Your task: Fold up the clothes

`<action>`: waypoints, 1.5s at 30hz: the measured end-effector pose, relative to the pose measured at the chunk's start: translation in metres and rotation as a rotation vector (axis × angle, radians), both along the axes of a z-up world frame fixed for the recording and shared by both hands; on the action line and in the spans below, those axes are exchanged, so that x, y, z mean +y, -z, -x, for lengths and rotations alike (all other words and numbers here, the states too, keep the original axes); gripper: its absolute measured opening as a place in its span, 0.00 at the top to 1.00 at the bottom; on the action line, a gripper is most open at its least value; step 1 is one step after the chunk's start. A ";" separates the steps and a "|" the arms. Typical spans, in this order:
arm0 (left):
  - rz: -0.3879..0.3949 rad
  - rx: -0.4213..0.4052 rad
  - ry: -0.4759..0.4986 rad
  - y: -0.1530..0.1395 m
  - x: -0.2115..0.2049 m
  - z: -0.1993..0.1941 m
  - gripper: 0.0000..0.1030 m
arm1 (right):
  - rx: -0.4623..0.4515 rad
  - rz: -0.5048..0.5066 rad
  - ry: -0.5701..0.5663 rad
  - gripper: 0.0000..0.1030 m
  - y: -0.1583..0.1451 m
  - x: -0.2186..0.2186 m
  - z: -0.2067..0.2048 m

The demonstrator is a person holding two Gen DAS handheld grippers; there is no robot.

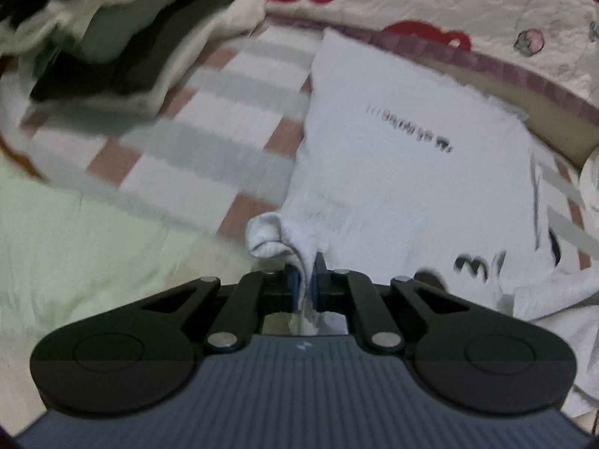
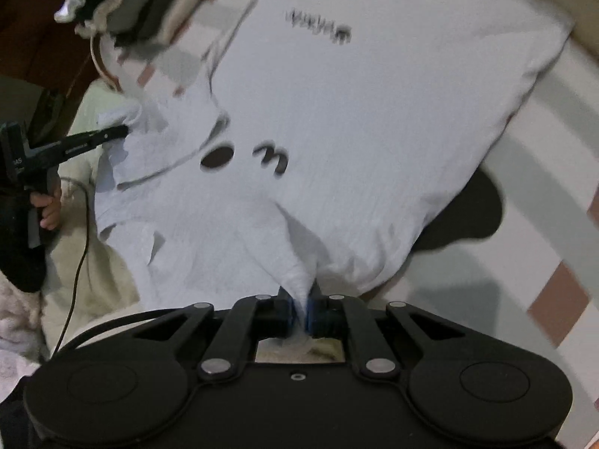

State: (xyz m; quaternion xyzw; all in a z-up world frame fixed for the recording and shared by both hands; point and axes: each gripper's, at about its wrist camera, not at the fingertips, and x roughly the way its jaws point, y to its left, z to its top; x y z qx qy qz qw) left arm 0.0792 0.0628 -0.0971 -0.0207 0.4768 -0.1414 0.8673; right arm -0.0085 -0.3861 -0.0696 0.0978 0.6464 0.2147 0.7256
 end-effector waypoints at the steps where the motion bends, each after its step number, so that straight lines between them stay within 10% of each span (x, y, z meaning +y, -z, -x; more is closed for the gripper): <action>1: 0.004 -0.011 0.001 -0.004 -0.003 -0.005 0.94 | -0.025 0.000 0.008 0.91 -0.003 -0.004 -0.001; 23: 0.013 -0.223 0.066 -0.057 -0.090 -0.207 0.95 | -0.330 0.035 0.445 0.92 0.004 -0.116 -0.142; 26: 0.152 -0.282 -0.013 -0.065 -0.090 -0.251 0.76 | -0.393 0.078 0.496 0.91 0.001 -0.130 -0.162; 27: 0.172 -0.259 -0.055 -0.060 -0.090 -0.264 0.39 | -0.412 0.095 0.512 0.90 0.006 -0.133 -0.164; 28: 0.185 -0.239 -0.094 -0.053 -0.091 -0.274 0.25 | -0.432 0.113 0.527 0.83 0.012 -0.136 -0.167; 31: 0.216 -0.195 -0.140 -0.022 -0.093 -0.277 0.22 | -0.490 0.165 0.572 0.39 0.028 -0.145 -0.174; 35: 0.232 -0.156 -0.136 0.030 -0.082 -0.240 0.24 | -0.556 0.229 0.625 0.40 0.050 -0.155 -0.183; 45: 0.300 -0.176 -0.208 0.078 -0.018 -0.159 0.25 | -0.183 0.124 0.486 0.40 0.105 -0.127 -0.149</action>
